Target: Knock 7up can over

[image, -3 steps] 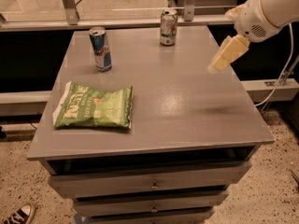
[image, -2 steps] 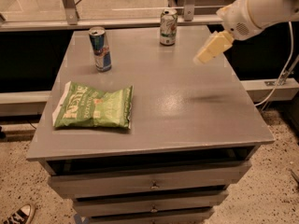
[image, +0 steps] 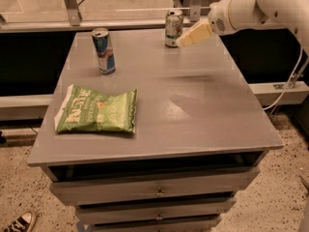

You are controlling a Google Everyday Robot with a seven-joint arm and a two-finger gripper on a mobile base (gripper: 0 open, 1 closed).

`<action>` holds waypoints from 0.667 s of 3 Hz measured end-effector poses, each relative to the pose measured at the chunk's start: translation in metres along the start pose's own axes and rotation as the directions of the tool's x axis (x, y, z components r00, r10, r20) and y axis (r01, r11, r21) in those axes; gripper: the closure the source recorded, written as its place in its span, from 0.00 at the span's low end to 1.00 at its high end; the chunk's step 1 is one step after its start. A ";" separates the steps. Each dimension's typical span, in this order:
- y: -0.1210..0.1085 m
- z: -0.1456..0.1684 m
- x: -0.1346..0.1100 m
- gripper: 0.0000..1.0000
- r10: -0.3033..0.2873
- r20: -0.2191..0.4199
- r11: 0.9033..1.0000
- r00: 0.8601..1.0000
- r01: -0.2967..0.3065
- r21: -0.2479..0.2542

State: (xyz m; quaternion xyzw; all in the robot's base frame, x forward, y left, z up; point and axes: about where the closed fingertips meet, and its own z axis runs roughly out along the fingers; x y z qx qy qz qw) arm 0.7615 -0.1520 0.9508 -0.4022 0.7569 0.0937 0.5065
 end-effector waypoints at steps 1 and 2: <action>-0.013 0.055 -0.002 0.00 0.103 0.070 0.995 0.992 -0.103 0.005; -0.016 0.092 -0.001 0.00 0.173 0.105 0.985 0.979 -0.170 -0.032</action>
Offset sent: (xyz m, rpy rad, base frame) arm 0.1079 0.0525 -0.0516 0.2904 0.0609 -0.0372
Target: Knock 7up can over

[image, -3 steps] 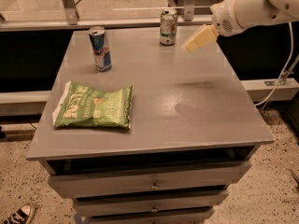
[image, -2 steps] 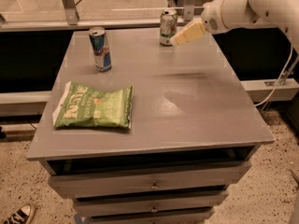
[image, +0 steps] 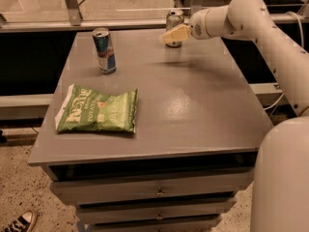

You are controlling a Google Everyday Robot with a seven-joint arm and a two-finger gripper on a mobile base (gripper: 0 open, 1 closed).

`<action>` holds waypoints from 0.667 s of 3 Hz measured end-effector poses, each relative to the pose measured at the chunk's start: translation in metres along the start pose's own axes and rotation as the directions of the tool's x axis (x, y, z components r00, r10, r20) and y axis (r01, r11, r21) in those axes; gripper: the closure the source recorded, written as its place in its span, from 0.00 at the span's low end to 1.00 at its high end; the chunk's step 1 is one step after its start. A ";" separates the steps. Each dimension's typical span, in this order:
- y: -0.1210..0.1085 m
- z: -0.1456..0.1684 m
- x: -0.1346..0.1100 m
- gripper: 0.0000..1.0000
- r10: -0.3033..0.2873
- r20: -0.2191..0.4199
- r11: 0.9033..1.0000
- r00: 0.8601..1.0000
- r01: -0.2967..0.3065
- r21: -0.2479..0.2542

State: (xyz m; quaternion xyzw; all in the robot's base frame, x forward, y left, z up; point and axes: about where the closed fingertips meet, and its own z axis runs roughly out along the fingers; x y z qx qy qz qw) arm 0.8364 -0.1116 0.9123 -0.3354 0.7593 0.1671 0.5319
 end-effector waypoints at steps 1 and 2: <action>-0.005 0.029 0.004 0.00 0.031 0.014 0.999 0.999 -0.031 -0.007; -0.015 0.048 0.007 0.15 0.033 0.027 0.999 0.999 -0.034 0.015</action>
Offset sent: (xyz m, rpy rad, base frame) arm 0.0707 0.0115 -0.0260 0.0426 -0.0380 -0.0639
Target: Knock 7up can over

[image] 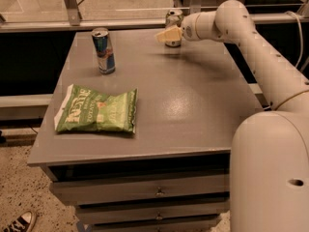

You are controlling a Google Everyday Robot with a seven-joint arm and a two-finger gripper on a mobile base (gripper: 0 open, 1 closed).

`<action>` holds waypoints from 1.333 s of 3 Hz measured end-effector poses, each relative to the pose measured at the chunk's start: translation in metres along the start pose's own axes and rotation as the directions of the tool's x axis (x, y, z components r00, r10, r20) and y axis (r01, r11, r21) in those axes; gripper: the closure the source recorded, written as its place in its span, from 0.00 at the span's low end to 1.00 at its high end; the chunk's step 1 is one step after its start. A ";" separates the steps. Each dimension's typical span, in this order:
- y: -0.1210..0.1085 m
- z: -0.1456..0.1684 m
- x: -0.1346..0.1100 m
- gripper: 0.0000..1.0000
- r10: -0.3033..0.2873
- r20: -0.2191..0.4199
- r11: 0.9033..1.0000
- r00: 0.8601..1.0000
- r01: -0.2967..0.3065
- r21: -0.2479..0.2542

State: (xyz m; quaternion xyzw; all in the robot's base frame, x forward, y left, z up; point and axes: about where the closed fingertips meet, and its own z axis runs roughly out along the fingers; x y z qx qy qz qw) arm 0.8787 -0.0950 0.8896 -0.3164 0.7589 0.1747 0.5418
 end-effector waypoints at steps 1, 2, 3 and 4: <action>-0.011 0.008 0.004 0.39 -0.002 0.012 1.000 1.000 0.002 0.029; -0.017 0.005 0.005 0.62 -0.007 0.020 0.999 1.000 0.007 0.041; -0.014 -0.015 -0.001 0.85 -0.019 0.025 1.000 1.000 0.018 0.012; 0.010 -0.061 -0.011 1.00 -0.097 -0.002 0.991 0.995 0.097 -0.093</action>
Offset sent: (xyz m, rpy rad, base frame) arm 0.0129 -0.0270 -0.0001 -0.0020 -0.0547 -0.0536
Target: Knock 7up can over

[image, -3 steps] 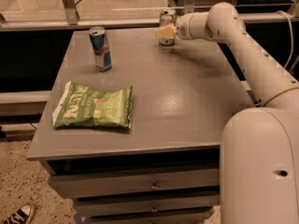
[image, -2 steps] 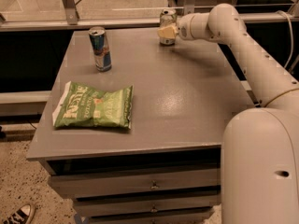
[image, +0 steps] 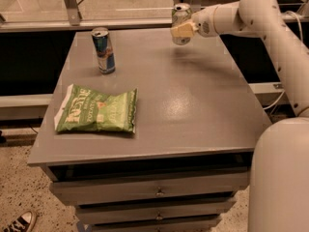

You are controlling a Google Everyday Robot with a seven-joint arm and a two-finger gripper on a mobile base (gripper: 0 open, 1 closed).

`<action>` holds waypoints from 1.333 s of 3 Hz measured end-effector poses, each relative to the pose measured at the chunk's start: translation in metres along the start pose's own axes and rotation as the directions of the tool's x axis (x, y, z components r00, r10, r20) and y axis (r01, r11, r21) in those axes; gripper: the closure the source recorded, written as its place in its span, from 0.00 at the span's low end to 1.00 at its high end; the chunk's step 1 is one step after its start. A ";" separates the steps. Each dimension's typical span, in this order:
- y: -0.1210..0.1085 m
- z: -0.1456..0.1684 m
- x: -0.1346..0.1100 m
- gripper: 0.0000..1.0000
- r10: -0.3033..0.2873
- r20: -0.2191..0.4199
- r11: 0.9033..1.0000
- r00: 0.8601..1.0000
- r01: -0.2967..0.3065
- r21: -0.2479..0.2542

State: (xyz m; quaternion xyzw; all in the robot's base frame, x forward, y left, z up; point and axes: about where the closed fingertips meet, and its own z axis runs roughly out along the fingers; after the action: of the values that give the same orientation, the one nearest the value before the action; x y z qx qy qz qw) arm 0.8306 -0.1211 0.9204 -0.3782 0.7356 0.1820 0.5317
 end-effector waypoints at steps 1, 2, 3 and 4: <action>0.024 -0.024 -0.002 1.00 -0.074 -0.045 0.993 0.996 0.070 -0.091; 0.058 -0.039 0.003 1.00 -0.265 -0.171 0.947 0.949 0.223 -0.230; 0.070 -0.043 0.015 1.00 -0.393 -0.271 0.901 0.879 0.308 -0.307; 0.071 -0.039 0.030 1.00 -0.487 -0.360 0.862 0.796 0.371 -0.344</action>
Offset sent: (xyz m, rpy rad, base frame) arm -0.0964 0.0017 0.0080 -0.4510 0.0621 0.3891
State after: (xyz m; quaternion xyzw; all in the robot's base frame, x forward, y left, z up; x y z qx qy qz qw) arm 0.7473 -0.1124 0.8976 -0.6325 0.6992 0.0601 0.3279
